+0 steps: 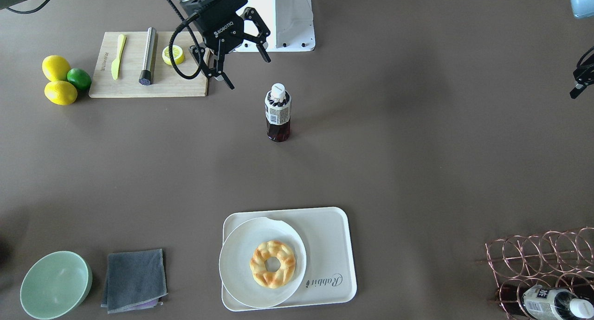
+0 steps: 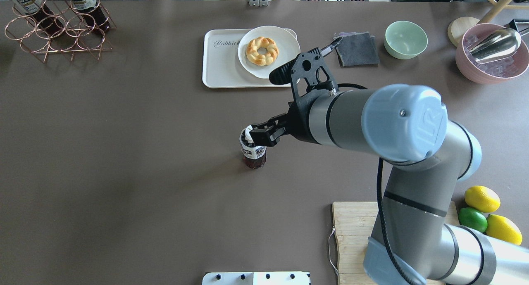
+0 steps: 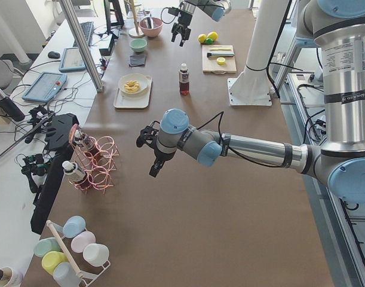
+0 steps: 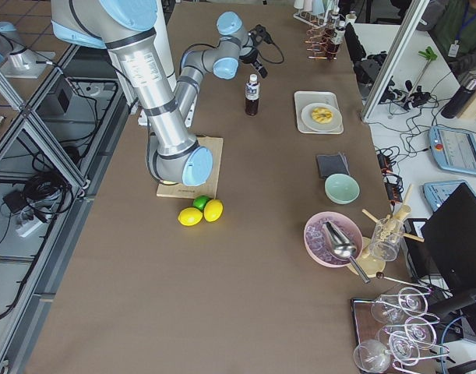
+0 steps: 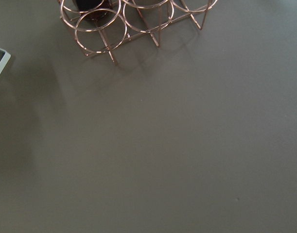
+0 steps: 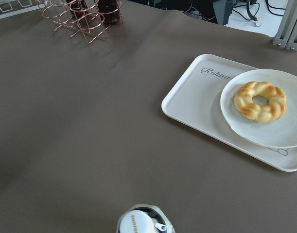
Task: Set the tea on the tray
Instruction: 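Grasp the standing tea bottle with the right gripper while the left arm withdraws, then carry the tea bottle with the right gripper onto the white tray beside the plate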
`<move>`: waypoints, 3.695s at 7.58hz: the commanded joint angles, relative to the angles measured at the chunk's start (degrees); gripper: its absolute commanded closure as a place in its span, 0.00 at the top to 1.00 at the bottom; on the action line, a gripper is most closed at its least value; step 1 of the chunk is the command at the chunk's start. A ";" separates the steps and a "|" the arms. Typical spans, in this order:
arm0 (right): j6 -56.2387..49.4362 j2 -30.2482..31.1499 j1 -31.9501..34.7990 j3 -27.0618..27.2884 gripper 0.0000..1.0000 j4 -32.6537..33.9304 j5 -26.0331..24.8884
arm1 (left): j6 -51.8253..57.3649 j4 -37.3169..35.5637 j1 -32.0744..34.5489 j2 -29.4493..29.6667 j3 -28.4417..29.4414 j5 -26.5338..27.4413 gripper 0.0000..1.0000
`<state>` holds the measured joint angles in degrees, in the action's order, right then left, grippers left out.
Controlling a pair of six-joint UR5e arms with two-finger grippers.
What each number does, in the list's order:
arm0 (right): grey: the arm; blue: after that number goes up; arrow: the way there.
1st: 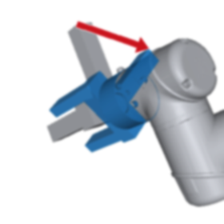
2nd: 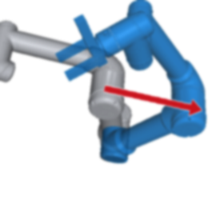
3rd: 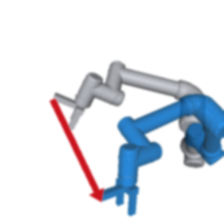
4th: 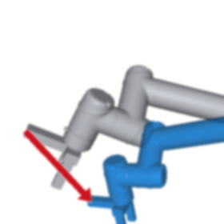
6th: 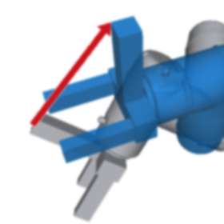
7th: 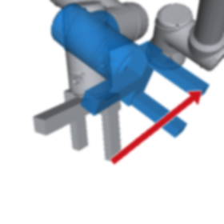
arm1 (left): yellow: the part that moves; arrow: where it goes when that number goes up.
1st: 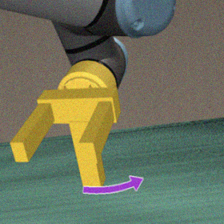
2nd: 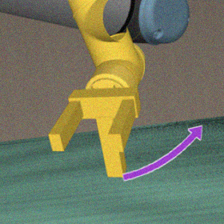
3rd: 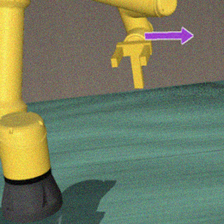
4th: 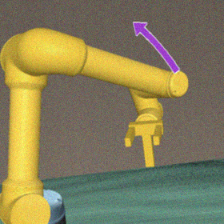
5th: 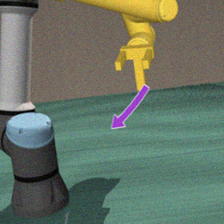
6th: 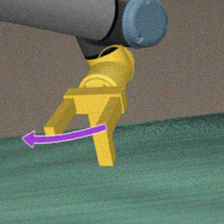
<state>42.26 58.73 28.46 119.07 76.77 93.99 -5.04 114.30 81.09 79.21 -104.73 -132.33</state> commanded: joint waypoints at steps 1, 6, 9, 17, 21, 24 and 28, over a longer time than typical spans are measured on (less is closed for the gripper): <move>0.81 -0.11 -10.68 0.64 1.00 0.13 -16.26 | 3.54 -0.04 4.13 -1.34 7.14 0.23 1.00; 2.90 -1.59 -11.93 -5.51 1.00 -0.05 -24.20 | 3.72 1.54 6.00 -2.57 8.58 0.14 1.00; 4.85 -3.63 -12.20 -7.80 0.98 -0.05 -24.29 | 3.72 1.54 6.09 -2.57 8.58 -0.12 1.00; 4.85 -3.01 -11.93 -10.62 0.20 -6.29 -24.73 | 3.72 1.63 6.27 -2.48 8.23 -0.21 1.00; 5.03 -3.88 -10.18 -10.09 0.00 -6.29 -24.29 | 3.72 1.63 6.36 -2.57 7.87 -0.30 1.00; 6.94 -5.65 -6.32 -11.14 0.00 -5.76 -24.03 | 3.72 1.63 6.53 -2.57 7.26 -0.30 1.00; 13.19 -20.82 0.89 -31.39 0.00 -5.93 -20.51 | 3.63 0.67 8.11 -3.80 6.64 -0.39 1.00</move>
<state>53.34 44.76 26.80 97.29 71.01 72.75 -1.32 115.67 88.68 75.71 -98.27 -132.71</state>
